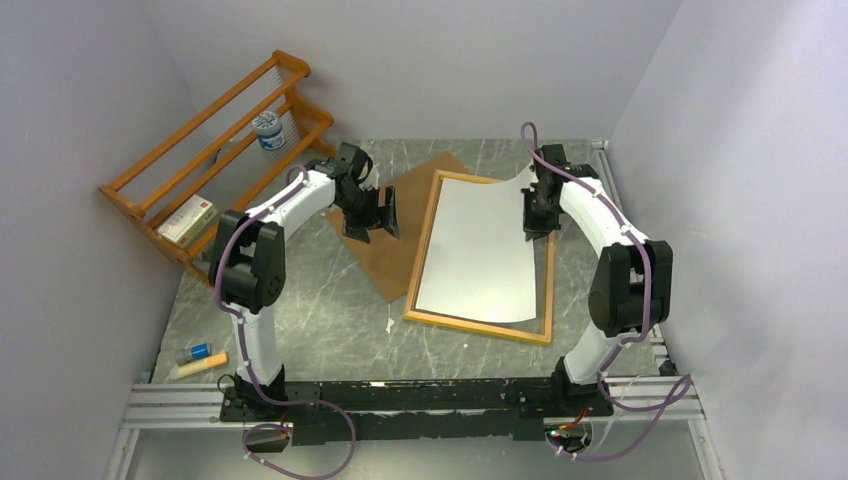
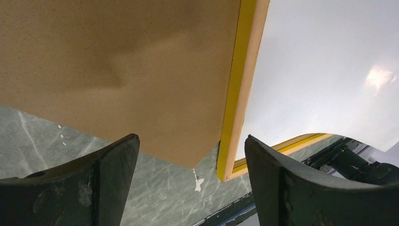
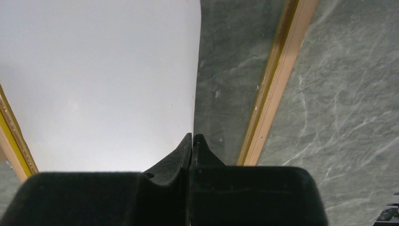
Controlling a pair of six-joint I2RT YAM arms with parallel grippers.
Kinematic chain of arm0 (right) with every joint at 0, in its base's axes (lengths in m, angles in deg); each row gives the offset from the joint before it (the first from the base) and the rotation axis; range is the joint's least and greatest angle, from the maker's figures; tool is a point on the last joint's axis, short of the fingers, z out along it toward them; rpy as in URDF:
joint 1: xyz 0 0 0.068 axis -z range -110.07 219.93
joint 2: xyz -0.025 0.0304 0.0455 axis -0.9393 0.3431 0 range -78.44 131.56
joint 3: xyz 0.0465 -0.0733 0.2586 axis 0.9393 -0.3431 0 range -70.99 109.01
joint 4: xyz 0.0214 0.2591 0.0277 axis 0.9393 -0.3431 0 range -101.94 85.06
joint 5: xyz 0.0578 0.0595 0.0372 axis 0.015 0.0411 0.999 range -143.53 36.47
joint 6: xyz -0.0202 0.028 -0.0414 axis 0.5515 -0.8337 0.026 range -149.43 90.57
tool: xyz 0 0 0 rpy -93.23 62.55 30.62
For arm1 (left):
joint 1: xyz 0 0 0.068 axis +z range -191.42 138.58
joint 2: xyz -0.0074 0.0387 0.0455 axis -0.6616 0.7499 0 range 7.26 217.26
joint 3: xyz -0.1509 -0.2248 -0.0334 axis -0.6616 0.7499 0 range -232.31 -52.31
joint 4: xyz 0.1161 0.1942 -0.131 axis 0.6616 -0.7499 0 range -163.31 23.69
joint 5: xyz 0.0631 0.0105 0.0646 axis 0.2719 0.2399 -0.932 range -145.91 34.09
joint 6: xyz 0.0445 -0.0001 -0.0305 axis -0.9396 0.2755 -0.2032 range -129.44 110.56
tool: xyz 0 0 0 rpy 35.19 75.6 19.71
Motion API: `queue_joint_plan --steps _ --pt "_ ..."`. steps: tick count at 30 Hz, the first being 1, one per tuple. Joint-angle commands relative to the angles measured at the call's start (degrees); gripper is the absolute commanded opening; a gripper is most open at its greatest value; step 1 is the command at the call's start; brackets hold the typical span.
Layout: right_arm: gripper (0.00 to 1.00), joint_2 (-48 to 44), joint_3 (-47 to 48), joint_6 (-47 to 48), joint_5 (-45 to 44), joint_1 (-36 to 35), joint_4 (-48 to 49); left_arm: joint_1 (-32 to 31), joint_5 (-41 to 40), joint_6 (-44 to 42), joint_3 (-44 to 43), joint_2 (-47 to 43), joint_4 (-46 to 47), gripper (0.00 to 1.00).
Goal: Put the photo into the frame
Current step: Place the photo in the photo frame.
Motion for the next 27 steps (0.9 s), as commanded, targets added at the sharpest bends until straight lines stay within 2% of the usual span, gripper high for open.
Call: queue_joint_plan --steps 1,6,8,13,17,23,27 --pt "0.0 1.03 2.83 3.54 3.32 0.24 0.65 -0.3 1.7 -0.74 -0.3 0.98 0.4 0.87" --pt "0.01 2.73 3.24 1.53 6.04 0.22 1.14 -0.29 1.8 -1.36 -1.35 1.67 -0.04 0.87" --pt "0.04 2.61 2.76 0.68 6.09 0.2 1.85 -0.3 1.59 -1.6 -1.64 1.81 -0.25 0.87" --pt "0.3 2.55 3.24 -1.23 1.64 0.16 1.56 -0.3 1.48 -2.15 -1.63 1.9 -0.45 0.87" --pt "0.49 2.01 3.98 -2.73 -6.37 0.15 0.46 -0.3 1.13 -2.44 -1.52 1.75 -0.62 0.88" --pt "0.66 1.4 3.13 -6.12 -19.78 0.23 -2.73 -0.3 2.36 -2.02 -1.52 1.64 -0.2 0.88" --pt "0.72 -0.38 0.52 -7.82 -20.43 0.21 -2.36 -0.3 3.39 -1.48 -1.43 1.73 0.55 0.88"
